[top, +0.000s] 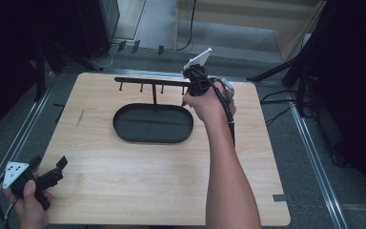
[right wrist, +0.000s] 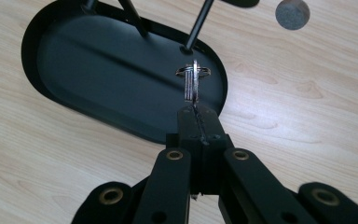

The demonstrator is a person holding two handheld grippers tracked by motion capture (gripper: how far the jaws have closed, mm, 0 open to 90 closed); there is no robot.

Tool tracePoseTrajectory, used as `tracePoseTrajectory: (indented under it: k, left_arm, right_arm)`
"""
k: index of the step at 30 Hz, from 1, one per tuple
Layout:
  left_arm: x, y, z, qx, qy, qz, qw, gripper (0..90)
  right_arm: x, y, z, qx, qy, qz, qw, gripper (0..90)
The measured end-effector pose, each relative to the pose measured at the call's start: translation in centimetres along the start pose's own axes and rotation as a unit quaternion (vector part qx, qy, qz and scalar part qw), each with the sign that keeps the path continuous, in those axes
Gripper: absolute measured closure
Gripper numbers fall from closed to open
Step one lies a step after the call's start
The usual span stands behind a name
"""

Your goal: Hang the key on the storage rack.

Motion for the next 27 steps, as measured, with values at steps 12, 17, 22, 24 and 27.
tracePoseTrajectory:
  k: [12,17,22,24,27]
  left_arm:
    - [0.0,0.0,0.0,-0.002,-0.001,0.001,1.0,7.9]
    - [0.0,0.0,0.0,-0.003,0.0,0.001,1.0,7.9]
    - [0.0,0.0,0.0,-0.003,0.001,0.001,1.0,7.9]
    - [0.0,0.0,0.0,-0.003,0.001,0.0,1.0,7.9]
    - [0.0,0.0,0.0,-0.003,0.001,0.0,1.0,7.9]
  right_arm:
    - [1.3,0.4,0.6,-0.01,0.002,0.004,0.9999,90.0]
    - [1.5,0.5,0.3,-0.012,0.01,0.003,0.9999,90.0]
    - [1.6,0.6,0.0,-0.02,0.012,0.0,0.9997,90.0]
    - [1.6,0.7,-0.1,-0.021,0.012,0.0,0.9997,90.0]
    - [1.7,0.7,-0.3,-0.024,0.016,-0.007,0.9996,90.0]
Point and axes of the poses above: each handheld gripper's, and its own axes: y roughly forward along the jaws, x roughly out of its top, z roughly to its left, the point moved 2 cm from there along y, roughly forward along the jaws, and after that the axes turned 11 degrees about x, right-handed, at the moved point
